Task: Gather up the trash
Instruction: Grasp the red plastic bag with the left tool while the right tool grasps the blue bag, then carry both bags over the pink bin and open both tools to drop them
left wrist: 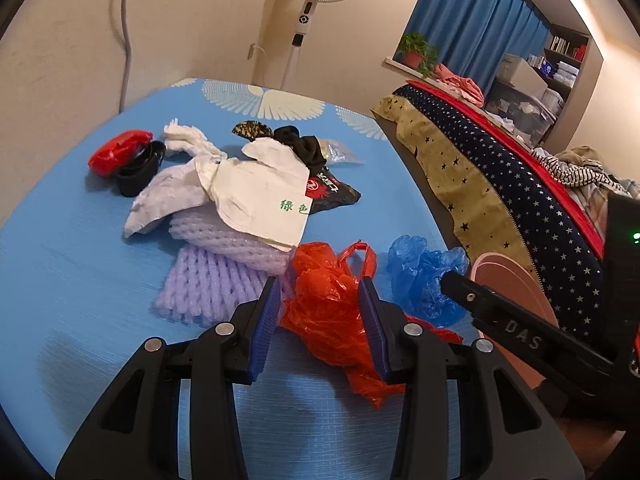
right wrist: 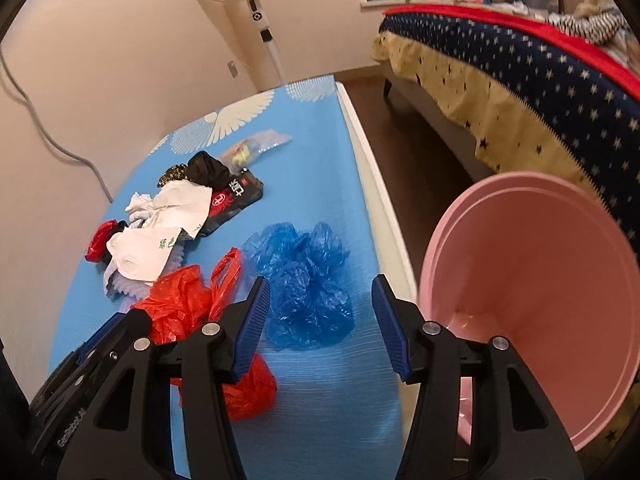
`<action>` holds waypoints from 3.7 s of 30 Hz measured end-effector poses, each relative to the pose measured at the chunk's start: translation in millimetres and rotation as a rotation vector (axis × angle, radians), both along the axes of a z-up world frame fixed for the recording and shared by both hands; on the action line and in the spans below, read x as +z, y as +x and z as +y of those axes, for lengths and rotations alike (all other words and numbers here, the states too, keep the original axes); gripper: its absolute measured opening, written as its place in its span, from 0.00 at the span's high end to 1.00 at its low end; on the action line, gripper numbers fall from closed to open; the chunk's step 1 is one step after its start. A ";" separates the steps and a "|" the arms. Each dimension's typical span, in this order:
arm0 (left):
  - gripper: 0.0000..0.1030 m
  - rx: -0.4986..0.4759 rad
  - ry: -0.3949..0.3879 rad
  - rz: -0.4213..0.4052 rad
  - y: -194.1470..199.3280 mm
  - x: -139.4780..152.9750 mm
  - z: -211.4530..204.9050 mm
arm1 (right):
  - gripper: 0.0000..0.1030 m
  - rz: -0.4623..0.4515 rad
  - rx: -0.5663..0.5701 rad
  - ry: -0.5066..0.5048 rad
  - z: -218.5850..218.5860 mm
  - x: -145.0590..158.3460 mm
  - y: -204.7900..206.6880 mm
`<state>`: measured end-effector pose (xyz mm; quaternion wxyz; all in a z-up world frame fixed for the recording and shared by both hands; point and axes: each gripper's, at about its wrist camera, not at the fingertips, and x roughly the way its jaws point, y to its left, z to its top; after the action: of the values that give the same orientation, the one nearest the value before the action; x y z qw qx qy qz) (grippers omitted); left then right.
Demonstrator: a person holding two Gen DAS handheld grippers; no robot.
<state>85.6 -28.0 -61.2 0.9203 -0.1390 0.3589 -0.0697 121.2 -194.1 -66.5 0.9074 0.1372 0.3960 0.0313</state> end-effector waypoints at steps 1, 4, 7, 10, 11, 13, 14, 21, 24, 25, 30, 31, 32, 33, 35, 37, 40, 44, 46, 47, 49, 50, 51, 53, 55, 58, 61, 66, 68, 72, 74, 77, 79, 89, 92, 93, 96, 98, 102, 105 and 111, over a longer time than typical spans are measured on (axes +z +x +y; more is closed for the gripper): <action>0.61 -0.001 -0.005 0.002 -0.1 -0.1 1.2 | 0.48 0.004 0.002 0.009 0.6 -1.9 1.1; 0.68 -0.017 -0.025 0.006 0.7 -0.4 0.7 | 0.55 0.003 0.015 0.019 4.8 -4.5 1.6; 0.75 -0.033 -0.033 0.006 0.4 0.1 -1.0 | 0.77 0.006 0.019 0.012 6.7 -4.8 1.1; 0.79 -0.038 -0.030 0.010 -0.2 1.0 -1.5 | 0.95 0.014 0.016 0.030 2.7 -3.8 0.0; 0.81 -0.039 -0.028 0.010 -0.4 1.0 -1.2 | 0.96 0.009 0.013 0.030 1.6 -2.1 -0.9; 0.83 -0.042 -0.022 0.004 -1.0 2.8 -2.0 | 0.97 0.000 0.009 0.025 -0.1 1.3 -2.8; 0.84 -0.044 -0.018 0.000 -1.4 3.9 -2.1 | 0.97 -0.005 0.008 0.023 -0.6 3.0 -3.7; 0.86 -0.045 0.003 -0.041 -9.4 18.2 -3.3 | 0.97 -0.053 0.005 0.013 -4.7 20.5 -18.7; 0.87 -0.041 0.008 -0.062 -13.0 24.8 -2.6 | 0.97 -0.081 -0.004 0.005 -8.1 30.2 -27.5; 0.87 -0.039 0.009 -0.069 -14.5 27.3 -2.7 | 0.97 -0.087 -0.007 0.000 -8.9 32.4 -29.2; 0.87 -0.047 0.013 -0.103 -22.8 39.4 -6.3 | 0.97 -0.132 -0.017 -0.033 -7.8 47.8 -41.7; 0.87 -0.050 0.017 -0.109 -24.3 41.1 -7.2 | 0.97 -0.140 -0.019 -0.038 -7.8 50.7 -44.3; 0.87 -0.053 0.025 -0.117 -26.0 43.3 -8.7 | 0.97 -0.151 -0.021 -0.044 -7.6 54.6 -47.7; 0.87 -0.056 0.032 -0.123 -27.6 45.1 -9.8 | 0.98 -0.162 -0.023 -0.049 -7.9 58.6 -51.1; 0.87 -0.058 0.038 -0.133 -30.7 48.5 -11.0 | 0.98 -0.177 -0.030 -0.057 -9.3 64.8 -56.8; 0.87 -0.055 0.031 -0.138 -33.2 51.0 -10.9 | 0.97 -0.194 -0.040 -0.064 -12.1 72.0 -63.8; 0.87 -0.056 0.018 -0.141 -37.7 53.8 -11.3 | 0.97 -0.206 -0.055 -0.078 -16.8 78.0 -71.6; 0.87 -0.065 0.024 -0.152 -45.2 57.3 -12.3 | 0.97 -0.214 -0.071 -0.104 -22.3 81.2 -80.7; 0.87 -0.061 0.021 -0.158 -48.5 60.0 -10.1 | 0.97 -0.218 -0.085 -0.117 -27.6 83.0 -85.4; 0.87 -0.059 0.019 -0.160 -48.9 60.8 -9.4 | 0.97 -0.219 -0.090 -0.119 -29.8 83.6 -87.2; 0.87 -0.056 0.017 -0.164 -51.5 63.1 -9.0 | 0.97 -0.223 -0.106 -0.127 -36.2 85.7 -91.7; 0.87 -0.057 0.018 -0.166 -52.1 63.8 -9.5 | 0.97 -0.224 -0.113 -0.129 -38.5 86.7 -93.2; 0.87 -0.059 0.020 -0.168 -52.2 64.3 -10.3 | 0.97 -0.226 -0.122 -0.132 -41.3 87.8 -94.7; 0.87 -0.065 0.026 -0.172 -53.1 65.0 -13.9 | 0.97 -0.229 -0.138 -0.141 -45.1 90.0 -97.0; 0.87 -0.075 0.036 -0.174 -52.6 64.8 -17.8 | 0.97 -0.232 -0.156 -0.156 -50.3 92.6 -98.9; 0.87 -0.087 0.041 -0.176 -51.6 64.4 -24.8 | 0.97 -0.241 -0.187 -0.181 -56.8 96.2 -101.1; 0.87 -0.100 0.039 -0.178 -49.1 64.2 -30.6 | 0.97 -0.255 -0.238 -0.231 -65.8 99.5 -102.4; 0.87 -0.130 0.028 -0.194 -44.2 66.0 -46.0 | 0.97 -0.242 -0.293 -0.263 -78.5 99.2 -101.0; 0.87 -0.148 0.020 -0.202 -40.7 67.4 -54.9 | 0.97 -0.234 -0.309 -0.265 -82.9 98.5 -100.3; 0.87 -0.191 0.012 -0.218 -35.5 70.8 -74.8 | 0.97 -0.231 -0.348 -0.274 -91.3 100.9 -99.7; 0.87 -0.223 0.003 -0.227 -32.1 70.7 -85.2 | 0.97 -0.227 -0.368 -0.272 -96.9 102.7 -99.2; 0.87 -0.271 -0.001 -0.240 -28.3 70.3 -101.7 | 0.97 -0.219 -0.402 -0.271 -107.7 104.8 -99.0; 0.87 -0.300 0.000 -0.240 -24.8 67.6 -111.5 | 0.97 -0.212 -0.429 -0.266 -116.8 105.9 -99.5; 0.87 -0.367 -0.047 -0.187 -2.7 49.9 -145.3 | 0.97 -0.205 -0.501 -0.263 -134.3 112.3 -97.1; 0.87 -0.381 -0.051 -0.180 0.0 47.3 -151.9 | 0.97 -0.187 -0.514 -0.259 -140.1 108.0 -95.4; 0.87 -0.384 -0.053 -0.177 0.8 46.0 -153.2 | 0.97 -0.183 -0.519 -0.256 -142.1 107.0 -95.0; 0.85 -0.401 -0.062 -0.152 5.7 41.9 -158.6 | 0.95 -0.173 -0.527 -0.260 -143.3 105.1 -93.9; 0.79 -0.418 -0.065 -0.120 9.8 36.9 -161.8 | 0.81 -0.164 -0.539 -0.268 -144.4 104.5 -93.1; 0.77 -0.400 -0.101 -0.097 12.1 32.9 -152.9 | 0.56 -0.168 -0.567 -0.255 -148.1 103.7 -96.4; 0.77 -0.382 -0.124 -0.104 10.5 37.0 -142.3 | 0.56 -0.171 -0.561 -0.255 -147.5 103.4 -96.7; 0.77 -0.358 -0.099 -0.125 2.3 44.7 -125.6 | 0.56 -0.191 -0.518 -0.232 -134.7 105.4 -98.2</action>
<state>87.9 -153.6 -16.5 0.9058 -0.1132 0.3161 -0.2585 23.0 -328.8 38.9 0.9280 0.1254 0.2617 -0.2338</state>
